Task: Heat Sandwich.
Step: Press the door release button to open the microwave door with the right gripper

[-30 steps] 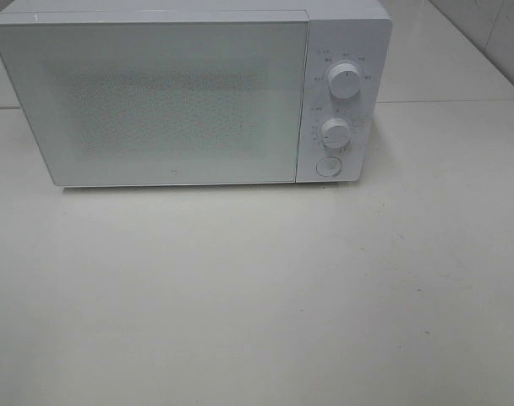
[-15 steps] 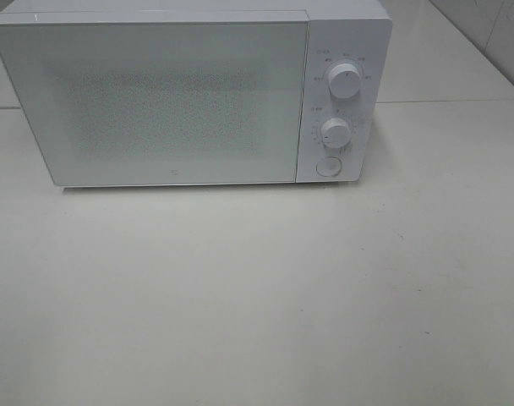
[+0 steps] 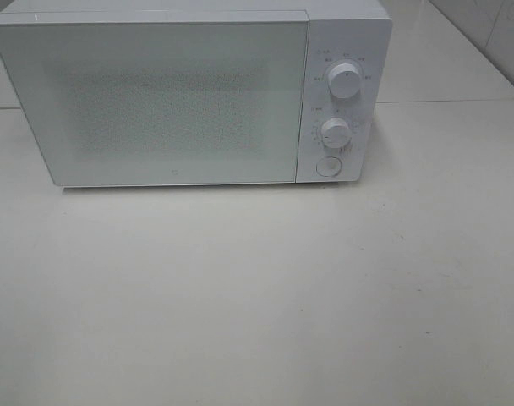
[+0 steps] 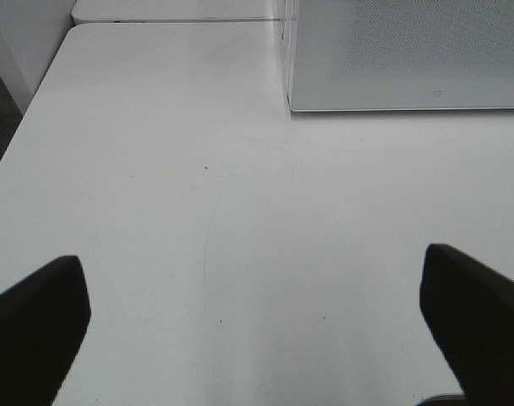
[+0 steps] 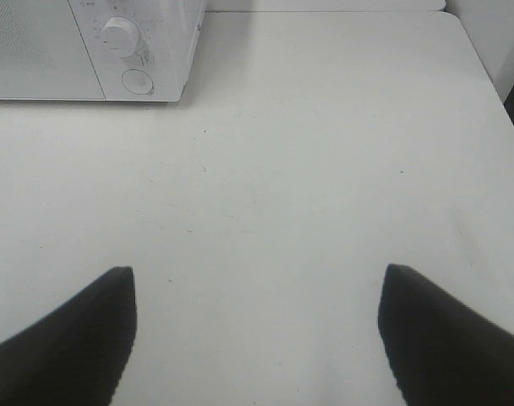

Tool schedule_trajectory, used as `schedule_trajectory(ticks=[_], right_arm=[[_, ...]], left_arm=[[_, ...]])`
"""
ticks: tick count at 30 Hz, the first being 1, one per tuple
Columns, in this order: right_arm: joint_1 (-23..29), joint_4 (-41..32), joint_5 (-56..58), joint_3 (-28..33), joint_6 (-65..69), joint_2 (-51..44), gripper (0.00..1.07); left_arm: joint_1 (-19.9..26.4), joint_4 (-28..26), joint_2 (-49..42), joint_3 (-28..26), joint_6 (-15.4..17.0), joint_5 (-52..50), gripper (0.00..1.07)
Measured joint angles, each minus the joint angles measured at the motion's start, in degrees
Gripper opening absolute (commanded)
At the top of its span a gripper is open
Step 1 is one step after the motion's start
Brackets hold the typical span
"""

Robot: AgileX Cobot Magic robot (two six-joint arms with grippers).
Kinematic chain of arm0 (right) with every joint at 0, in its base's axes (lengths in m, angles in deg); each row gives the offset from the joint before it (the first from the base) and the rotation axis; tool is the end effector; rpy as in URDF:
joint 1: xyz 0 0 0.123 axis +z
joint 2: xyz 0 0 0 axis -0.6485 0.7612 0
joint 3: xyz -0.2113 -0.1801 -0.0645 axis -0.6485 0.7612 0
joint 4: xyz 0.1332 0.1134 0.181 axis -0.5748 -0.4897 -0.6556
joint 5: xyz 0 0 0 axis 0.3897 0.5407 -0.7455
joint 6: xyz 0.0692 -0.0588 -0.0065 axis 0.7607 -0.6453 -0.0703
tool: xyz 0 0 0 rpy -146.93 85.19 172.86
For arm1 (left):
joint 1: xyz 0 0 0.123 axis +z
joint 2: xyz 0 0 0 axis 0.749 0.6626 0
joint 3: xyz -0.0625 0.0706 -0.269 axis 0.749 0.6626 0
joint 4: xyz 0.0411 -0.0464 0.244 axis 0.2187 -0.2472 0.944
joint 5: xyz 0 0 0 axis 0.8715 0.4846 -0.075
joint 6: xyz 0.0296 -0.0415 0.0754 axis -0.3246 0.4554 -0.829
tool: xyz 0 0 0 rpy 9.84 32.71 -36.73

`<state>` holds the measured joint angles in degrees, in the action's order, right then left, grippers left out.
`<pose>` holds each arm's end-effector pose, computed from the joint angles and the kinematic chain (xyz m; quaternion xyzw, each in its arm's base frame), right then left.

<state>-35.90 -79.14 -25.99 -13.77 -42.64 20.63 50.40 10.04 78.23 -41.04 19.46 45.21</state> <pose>-0.0050 -0.0029 0.2799 -0.0101 0.8460 0.0205 0.5327 -0.0043 -0.0044 0.2766 0.0101 0.8506 -0.0039 0.5258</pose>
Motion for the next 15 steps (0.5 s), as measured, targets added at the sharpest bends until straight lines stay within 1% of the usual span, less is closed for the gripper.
schedule_trajectory(ticks=[15], right_arm=[[0.0,0.0,-0.06,-0.46,0.0,0.52,0.76]], left_arm=[[0.0,0.0,0.0,0.0,0.0,0.0,1.0]])
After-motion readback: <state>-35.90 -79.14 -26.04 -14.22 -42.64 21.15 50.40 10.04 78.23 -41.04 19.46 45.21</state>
